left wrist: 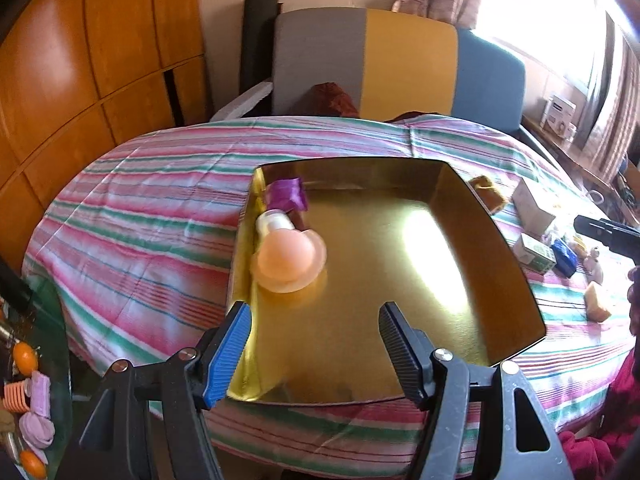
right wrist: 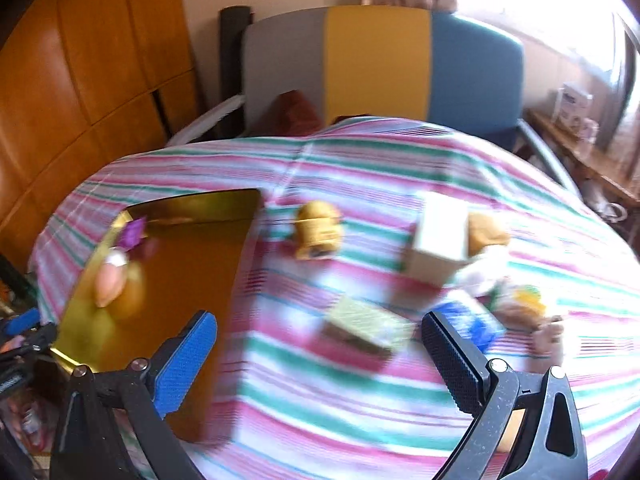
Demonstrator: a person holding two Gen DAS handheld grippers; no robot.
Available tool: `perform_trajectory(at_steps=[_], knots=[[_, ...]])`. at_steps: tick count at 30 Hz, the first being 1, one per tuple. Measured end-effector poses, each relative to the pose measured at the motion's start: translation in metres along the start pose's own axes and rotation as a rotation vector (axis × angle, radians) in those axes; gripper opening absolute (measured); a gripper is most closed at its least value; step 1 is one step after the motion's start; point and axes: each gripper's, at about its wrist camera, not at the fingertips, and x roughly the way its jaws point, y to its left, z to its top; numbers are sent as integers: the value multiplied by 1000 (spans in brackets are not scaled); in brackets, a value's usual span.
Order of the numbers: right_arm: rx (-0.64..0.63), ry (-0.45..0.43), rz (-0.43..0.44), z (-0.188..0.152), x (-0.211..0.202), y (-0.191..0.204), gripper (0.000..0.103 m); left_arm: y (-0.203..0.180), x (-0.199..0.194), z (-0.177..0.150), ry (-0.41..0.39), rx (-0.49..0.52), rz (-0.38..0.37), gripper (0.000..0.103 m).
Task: Organize objects
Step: 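Grasp the yellow knitted sock with the left tool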
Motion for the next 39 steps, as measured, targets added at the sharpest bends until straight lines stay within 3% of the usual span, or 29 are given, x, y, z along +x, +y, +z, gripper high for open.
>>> perform_trajectory(at_steps=[7,11,17,22,27,37,38,39], knots=[[67,-16,-119,-1,-5,-79,103,-33,10,15,35,41,-56,67],[118,-13,-170,-8,0,-120,103,-61,14,32,50,91,-134,67],[254,2,-140,-20,5,-158,103,-125,26,67,44,212,-227,67],[271,-13,-114,-18,0,-161,103,-178,57,101,70,276,-308,66],[318,-19,-111,-17,-5,-170,103,-214,99,131,115,302,-292,66],[387,-37,-104,-14,-12,-186,103,-255,181,146,205,416,-144,66],[390,-41,-102,-14,-13,-187,103,-257,190,144,220,426,-136,62],[393,-44,-103,-14,-13,-188,103,-259,196,141,232,436,-131,51]])
